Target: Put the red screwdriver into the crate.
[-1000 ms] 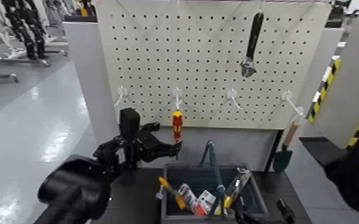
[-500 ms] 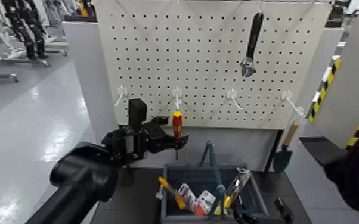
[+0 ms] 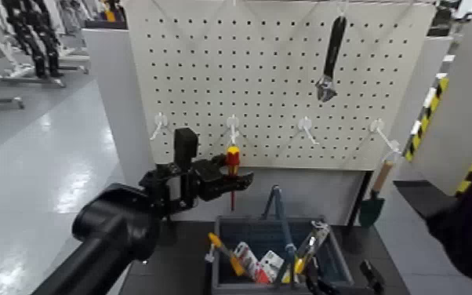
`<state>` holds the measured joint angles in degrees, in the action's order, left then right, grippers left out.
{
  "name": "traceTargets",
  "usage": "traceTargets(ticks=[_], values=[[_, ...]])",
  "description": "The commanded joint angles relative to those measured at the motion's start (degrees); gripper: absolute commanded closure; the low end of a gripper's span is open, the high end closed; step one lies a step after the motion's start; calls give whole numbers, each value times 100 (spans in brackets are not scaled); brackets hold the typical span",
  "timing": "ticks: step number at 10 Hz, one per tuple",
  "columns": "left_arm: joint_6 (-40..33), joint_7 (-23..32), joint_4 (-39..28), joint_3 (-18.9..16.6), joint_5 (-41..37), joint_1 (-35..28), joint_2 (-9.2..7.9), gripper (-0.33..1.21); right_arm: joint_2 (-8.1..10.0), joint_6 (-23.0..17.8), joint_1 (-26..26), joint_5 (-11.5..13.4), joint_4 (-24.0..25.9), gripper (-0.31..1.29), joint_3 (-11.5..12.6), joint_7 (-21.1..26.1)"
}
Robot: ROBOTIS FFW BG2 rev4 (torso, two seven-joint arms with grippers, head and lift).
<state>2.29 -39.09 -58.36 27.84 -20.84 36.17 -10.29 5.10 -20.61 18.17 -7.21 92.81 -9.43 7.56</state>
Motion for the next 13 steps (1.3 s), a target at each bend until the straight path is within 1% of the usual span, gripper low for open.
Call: traceTargets(ticks=[1, 5, 8, 11, 13], values=[[-18, -28, 0, -94, -43, -75, 1, 113, 17, 22, -6, 0, 0, 12, -15, 0], [-62, -28, -17, -191, -34, -154, 1, 113, 35, 39, 3, 0, 0, 12, -15, 0], [-62, -55, -167, -261, -25, -251, -8, 113, 35, 48, 3, 0, 9, 12, 3, 0], [140, -63, -905, -472, -25, -655, -52, 113, 44, 75, 3, 0, 18, 12, 20, 0], [378, 7, -1670, -665, -95, -1086, -78, 113, 44, 75, 11, 0, 26, 12, 20, 0]])
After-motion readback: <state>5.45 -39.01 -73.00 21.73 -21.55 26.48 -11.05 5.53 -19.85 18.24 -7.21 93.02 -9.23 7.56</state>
